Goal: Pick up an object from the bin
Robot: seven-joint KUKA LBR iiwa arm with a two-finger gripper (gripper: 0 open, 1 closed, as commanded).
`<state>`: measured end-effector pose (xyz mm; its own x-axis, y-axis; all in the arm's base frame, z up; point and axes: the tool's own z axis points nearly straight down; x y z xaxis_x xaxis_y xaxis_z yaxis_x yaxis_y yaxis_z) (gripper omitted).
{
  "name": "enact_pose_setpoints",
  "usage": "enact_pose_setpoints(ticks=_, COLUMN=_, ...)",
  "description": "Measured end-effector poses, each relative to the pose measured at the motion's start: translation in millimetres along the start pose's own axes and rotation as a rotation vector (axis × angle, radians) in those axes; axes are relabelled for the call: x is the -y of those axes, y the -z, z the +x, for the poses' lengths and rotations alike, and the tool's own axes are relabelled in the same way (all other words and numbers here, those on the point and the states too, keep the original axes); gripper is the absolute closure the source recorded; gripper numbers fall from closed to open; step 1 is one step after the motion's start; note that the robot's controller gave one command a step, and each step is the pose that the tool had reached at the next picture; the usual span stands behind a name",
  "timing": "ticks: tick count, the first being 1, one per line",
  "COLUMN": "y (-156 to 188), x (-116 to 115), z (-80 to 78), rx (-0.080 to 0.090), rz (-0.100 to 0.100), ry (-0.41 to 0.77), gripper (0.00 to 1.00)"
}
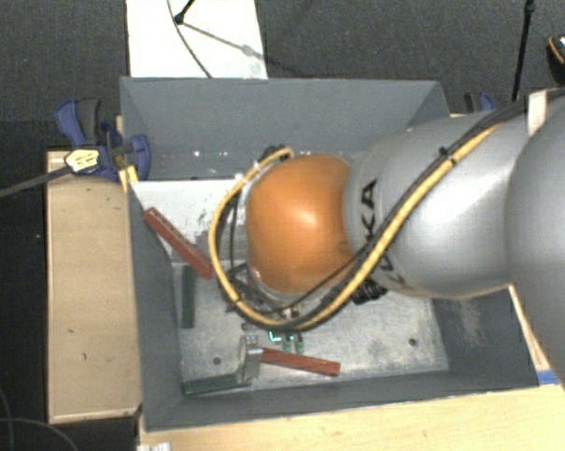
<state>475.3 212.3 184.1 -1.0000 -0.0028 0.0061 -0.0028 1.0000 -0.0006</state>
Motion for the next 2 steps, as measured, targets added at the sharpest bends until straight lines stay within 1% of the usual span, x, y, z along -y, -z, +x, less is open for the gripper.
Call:
enact_pose_setpoints(ticks=1, y=-45, x=59, z=-43.0, rx=0.004, rz=0.003, ry=0.045, gripper=0.0)
enact_pose_setpoints(ticks=2, y=-114, x=90, z=-1.9, rx=0.01, rz=-0.002, ry=-0.281, gripper=0.0)
